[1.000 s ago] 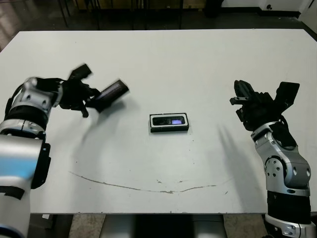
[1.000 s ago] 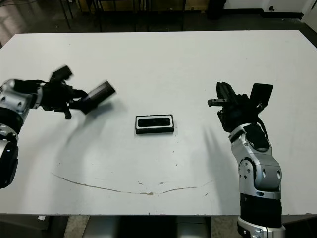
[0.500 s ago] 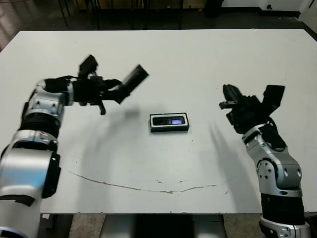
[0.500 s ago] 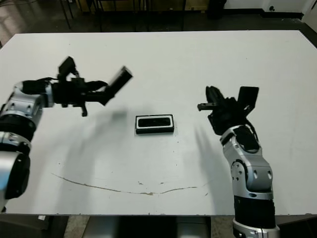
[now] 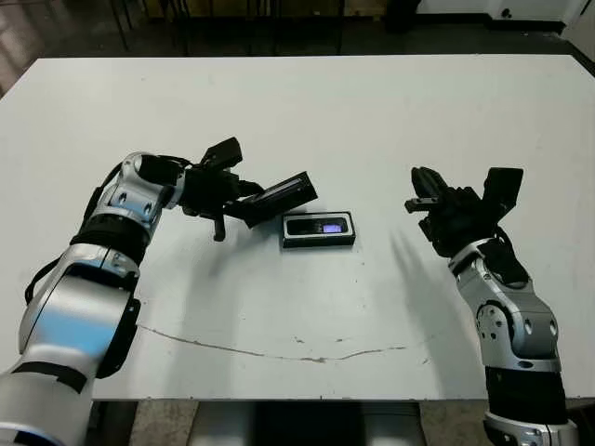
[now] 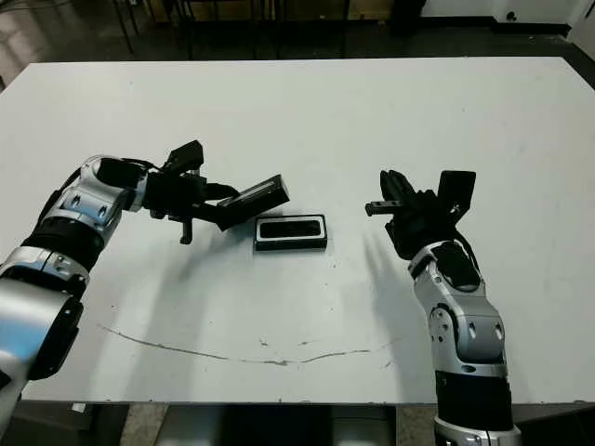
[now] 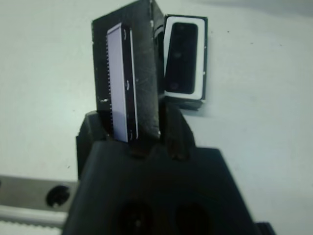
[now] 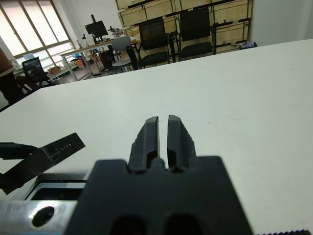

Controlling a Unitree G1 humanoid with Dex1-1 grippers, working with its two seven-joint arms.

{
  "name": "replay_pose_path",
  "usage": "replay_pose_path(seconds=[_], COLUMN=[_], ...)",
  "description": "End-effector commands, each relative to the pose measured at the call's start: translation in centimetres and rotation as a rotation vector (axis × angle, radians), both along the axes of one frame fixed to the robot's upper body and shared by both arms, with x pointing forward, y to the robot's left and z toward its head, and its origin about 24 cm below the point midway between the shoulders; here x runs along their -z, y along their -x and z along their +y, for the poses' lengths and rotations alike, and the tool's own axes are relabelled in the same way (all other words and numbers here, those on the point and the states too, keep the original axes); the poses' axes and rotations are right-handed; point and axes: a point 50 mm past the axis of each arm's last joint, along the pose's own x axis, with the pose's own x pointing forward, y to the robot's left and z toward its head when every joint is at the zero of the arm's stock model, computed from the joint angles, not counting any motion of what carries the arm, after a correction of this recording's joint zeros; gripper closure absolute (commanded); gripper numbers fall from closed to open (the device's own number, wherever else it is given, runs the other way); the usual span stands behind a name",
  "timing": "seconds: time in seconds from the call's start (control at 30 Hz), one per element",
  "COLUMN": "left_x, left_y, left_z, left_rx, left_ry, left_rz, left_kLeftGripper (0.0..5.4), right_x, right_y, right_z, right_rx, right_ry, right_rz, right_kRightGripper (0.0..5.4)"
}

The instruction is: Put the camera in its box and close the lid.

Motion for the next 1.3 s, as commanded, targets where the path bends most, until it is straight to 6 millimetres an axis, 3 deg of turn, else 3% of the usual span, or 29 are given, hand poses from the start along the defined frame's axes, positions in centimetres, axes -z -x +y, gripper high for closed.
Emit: replay_pose_path(seconds=[0.03,0.73,1.0,1.3], left_x=[1.1,0.7,2.2,4.0], left_y=[0.3,2.0,2.2,3.3], left_z=[-0.2,-1.2,-2.0,-4.1], left_rx=[0.013,0.148,0.089,0.041], left_ry=[-0.054,0.025,-0.022,-0.116], left_rz=[0.044,0.112,0.152,0.047], left_kLeftGripper=[4.86,4.86,4.86,4.86], right_x=[0.7,0.7,0.7,0.7], right_y=[0.2,0.1,0.1,0.1], right_z=[-0.4,-0.4,-0.6,-0.6], right_rx=[0.012,0.017,0.019,0.020], right_ry=[0.000,0.003,0.005,0.000], right_rz=[0.022,0.023,0.020,0.019], right_kRightGripper=[5.40,5.40,5.40,5.40])
